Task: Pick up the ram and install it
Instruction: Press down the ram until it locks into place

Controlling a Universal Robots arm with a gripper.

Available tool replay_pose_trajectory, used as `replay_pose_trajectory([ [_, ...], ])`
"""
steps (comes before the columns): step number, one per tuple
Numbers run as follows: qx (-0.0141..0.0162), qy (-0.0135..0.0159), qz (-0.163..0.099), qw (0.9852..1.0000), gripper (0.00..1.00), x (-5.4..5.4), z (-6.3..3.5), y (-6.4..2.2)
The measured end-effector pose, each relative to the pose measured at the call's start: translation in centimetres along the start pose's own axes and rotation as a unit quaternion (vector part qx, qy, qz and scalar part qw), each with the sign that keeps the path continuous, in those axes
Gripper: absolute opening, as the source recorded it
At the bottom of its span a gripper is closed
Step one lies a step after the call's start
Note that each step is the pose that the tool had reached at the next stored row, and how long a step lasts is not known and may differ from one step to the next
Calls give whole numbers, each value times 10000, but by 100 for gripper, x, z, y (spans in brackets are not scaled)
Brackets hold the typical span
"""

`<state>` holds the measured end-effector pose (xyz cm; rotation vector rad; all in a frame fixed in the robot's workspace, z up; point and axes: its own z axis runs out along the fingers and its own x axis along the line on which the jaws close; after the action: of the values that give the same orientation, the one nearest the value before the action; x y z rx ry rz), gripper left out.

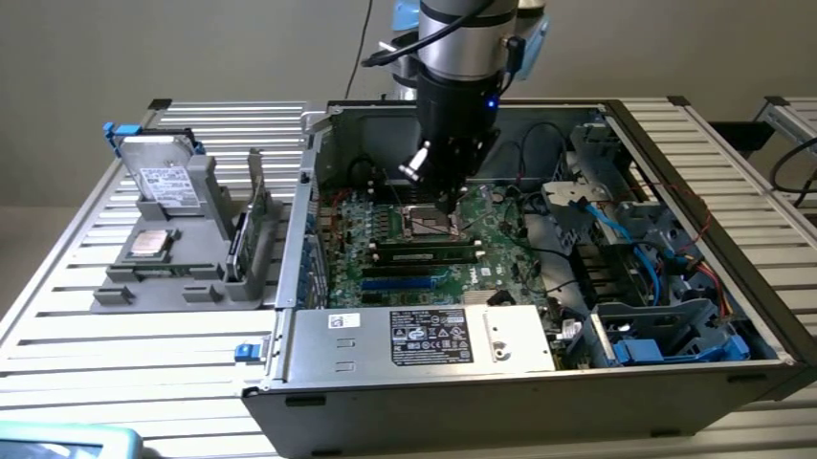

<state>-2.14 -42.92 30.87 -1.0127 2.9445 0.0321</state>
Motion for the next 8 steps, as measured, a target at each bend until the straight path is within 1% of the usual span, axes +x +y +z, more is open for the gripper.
replay_pose_trajectory([
  [4,10,-3,301,9995,11,0,-10,0],
  [8,20,-6,605,9982,11,0,-19,0],
])
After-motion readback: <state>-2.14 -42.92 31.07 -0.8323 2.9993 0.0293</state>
